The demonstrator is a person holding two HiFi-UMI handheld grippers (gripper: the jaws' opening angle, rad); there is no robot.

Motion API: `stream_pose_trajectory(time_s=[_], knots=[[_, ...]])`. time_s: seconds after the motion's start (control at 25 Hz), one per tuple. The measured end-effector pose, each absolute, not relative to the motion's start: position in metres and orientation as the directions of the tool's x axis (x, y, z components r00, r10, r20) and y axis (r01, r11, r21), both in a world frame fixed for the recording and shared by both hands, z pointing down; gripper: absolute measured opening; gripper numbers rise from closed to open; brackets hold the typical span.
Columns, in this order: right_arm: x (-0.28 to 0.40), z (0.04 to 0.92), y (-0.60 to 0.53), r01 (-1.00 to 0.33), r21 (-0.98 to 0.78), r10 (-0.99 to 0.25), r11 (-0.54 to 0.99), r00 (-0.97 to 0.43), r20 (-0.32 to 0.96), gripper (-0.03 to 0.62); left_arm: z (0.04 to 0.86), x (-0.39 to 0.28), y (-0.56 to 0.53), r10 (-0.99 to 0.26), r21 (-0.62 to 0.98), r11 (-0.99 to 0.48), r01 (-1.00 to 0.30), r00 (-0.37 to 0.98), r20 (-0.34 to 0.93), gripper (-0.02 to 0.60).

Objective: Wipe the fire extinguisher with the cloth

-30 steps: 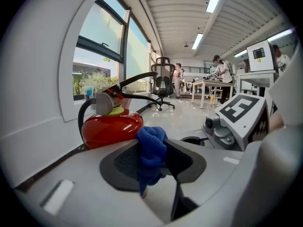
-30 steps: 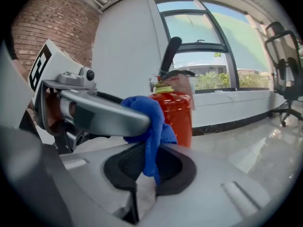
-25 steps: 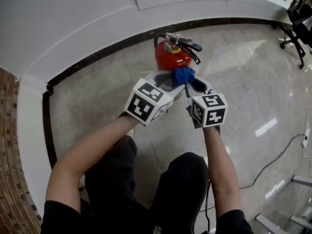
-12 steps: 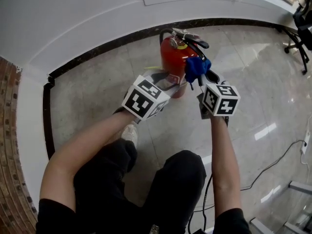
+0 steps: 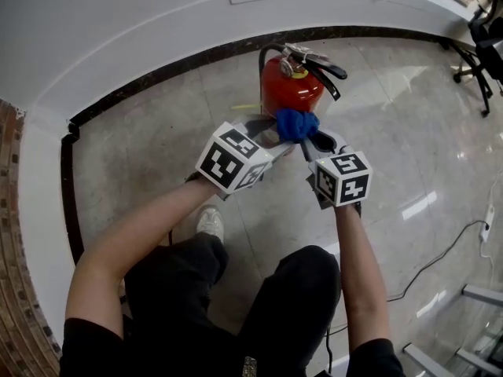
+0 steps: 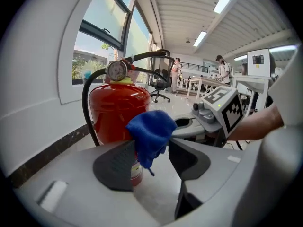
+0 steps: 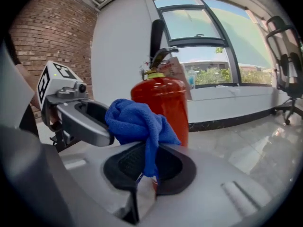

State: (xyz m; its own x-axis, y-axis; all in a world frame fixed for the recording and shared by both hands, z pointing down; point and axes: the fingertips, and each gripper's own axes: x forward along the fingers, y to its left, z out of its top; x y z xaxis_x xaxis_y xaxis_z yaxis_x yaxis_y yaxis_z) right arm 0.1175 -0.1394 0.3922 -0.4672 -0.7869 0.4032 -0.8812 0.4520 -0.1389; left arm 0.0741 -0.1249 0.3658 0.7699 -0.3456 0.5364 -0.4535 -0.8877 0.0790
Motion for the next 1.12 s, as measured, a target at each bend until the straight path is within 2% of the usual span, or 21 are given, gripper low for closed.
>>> stream_pose_trajectory(time_s=[0.16, 0.2, 0.28, 0.36, 0.48, 0.6, 0.8, 0.92, 1.04, 1.12], knots=[[0.084, 0.391, -0.135, -0.823, -0.06, -0.737, 0.565, -0.536, 0.411, 0.041, 0.363, 0.07, -0.129, -0.33, 0.132, -0.887, -0.442, 0.808, 0.488, 0.227], [0.078, 0.391, -0.136, -0.816, -0.045, -0.733, 0.577, -0.541, 0.411, 0.041, 0.363, 0.066, -0.133, -0.336, 0.145, -0.882, -0.449, 0.813, 0.475, 0.2], [0.07, 0.391, -0.137, -0.809, -0.018, -0.733, 0.588, -0.541, 0.412, 0.041, 0.363, 0.058, -0.143, -0.355, 0.164, -0.869, -0.467, 0.818, 0.452, 0.1], [0.065, 0.39, -0.138, -0.809, -0.002, -0.736, 0.588, -0.535, 0.415, 0.045, 0.364, 0.054, -0.152, -0.371, 0.161, -0.864, -0.477, 0.82, 0.435, 0.07], [0.058, 0.389, -0.134, -0.794, 0.007, -0.723, 0.607, -0.549, 0.418, 0.07, 0.365, 0.047, -0.164, -0.414, 0.119, -0.859, -0.497, 0.813, 0.41, 0.06], [0.056, 0.388, -0.12, -0.766, 0.02, -0.692, 0.643, -0.569, 0.445, 0.133, 0.369, 0.039, -0.174, -0.464, 0.102, -0.84, -0.533, 0.803, 0.375, 0.058], [0.075, 0.38, -0.118, -0.783, -0.002, -0.683, 0.622, -0.544, 0.487, 0.133, 0.373, 0.026, -0.192, -0.547, 0.144, -0.77, -0.622, 0.759, 0.352, 0.055], [0.072, 0.379, -0.12, -0.782, 0.002, -0.679, 0.624, -0.54, 0.497, 0.107, 0.377, 0.016, -0.207, -0.566, 0.154, -0.742, -0.652, 0.733, 0.376, 0.055], [0.07, 0.377, -0.119, -0.778, 0.003, -0.674, 0.628, -0.541, 0.503, 0.024, 0.382, 0.016, -0.222, -0.576, 0.14, -0.732, -0.666, 0.716, 0.395, 0.054], [0.068, 0.375, -0.117, -0.772, 0.005, -0.668, 0.636, -0.547, 0.505, 0.009, 0.388, 0.016, -0.234, -0.582, 0.125, -0.729, -0.673, 0.705, 0.404, 0.054]])
